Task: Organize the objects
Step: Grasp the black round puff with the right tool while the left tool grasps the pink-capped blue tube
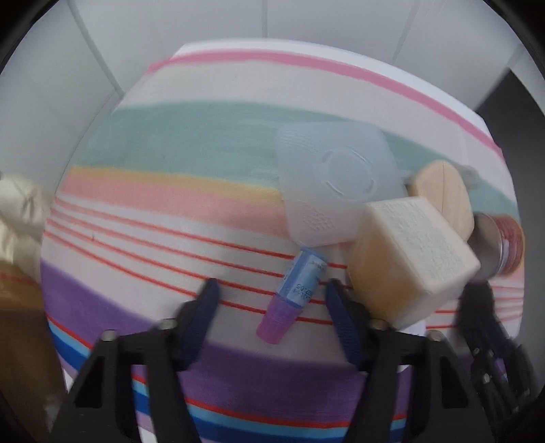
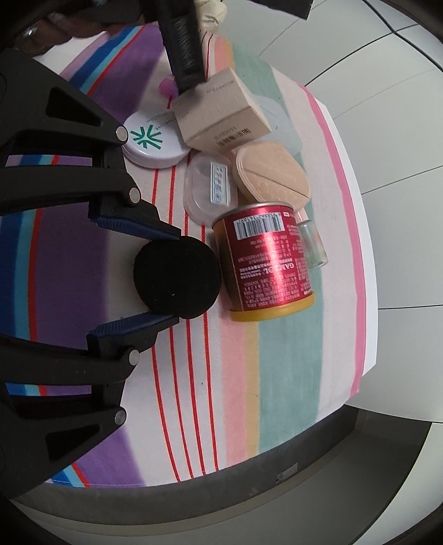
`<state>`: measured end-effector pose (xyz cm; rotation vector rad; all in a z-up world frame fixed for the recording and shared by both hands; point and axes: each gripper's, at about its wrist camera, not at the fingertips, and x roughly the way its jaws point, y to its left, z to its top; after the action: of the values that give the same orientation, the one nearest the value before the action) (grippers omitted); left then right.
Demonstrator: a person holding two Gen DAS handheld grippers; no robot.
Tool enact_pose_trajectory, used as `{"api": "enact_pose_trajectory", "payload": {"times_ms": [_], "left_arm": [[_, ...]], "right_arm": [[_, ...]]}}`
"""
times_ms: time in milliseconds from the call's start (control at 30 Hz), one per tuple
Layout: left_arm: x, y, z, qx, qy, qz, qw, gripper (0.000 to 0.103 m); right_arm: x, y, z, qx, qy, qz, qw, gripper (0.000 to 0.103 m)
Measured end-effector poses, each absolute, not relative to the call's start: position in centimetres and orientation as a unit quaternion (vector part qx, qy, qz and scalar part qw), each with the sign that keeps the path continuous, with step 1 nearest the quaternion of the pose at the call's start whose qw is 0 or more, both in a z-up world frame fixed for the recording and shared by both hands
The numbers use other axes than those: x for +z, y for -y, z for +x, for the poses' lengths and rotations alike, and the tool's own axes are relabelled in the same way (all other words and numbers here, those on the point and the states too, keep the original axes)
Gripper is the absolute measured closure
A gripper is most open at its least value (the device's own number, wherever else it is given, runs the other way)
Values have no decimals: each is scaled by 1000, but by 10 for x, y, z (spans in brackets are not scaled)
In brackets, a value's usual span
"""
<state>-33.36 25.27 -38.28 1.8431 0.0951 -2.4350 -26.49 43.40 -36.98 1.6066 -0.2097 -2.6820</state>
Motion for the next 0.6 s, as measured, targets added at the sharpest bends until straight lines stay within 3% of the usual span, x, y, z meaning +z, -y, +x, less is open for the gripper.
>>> {"api": "enact_pose_trajectory", "payload": {"times_ms": [33,233,600], "left_arm": [[-380,-258,-332,-802,-23,595,40,84],[-381,-266,-335,-797,-24,603,33,84],[-336,-251,-304,-809,0,587,30,84]], "right_arm": [[-370,-434,-264,-856,66,513,4,59],[-367,-433,-260,-856,51,515,2,59],[-341,-437,-256,-857,41,514,-4,59]]}}
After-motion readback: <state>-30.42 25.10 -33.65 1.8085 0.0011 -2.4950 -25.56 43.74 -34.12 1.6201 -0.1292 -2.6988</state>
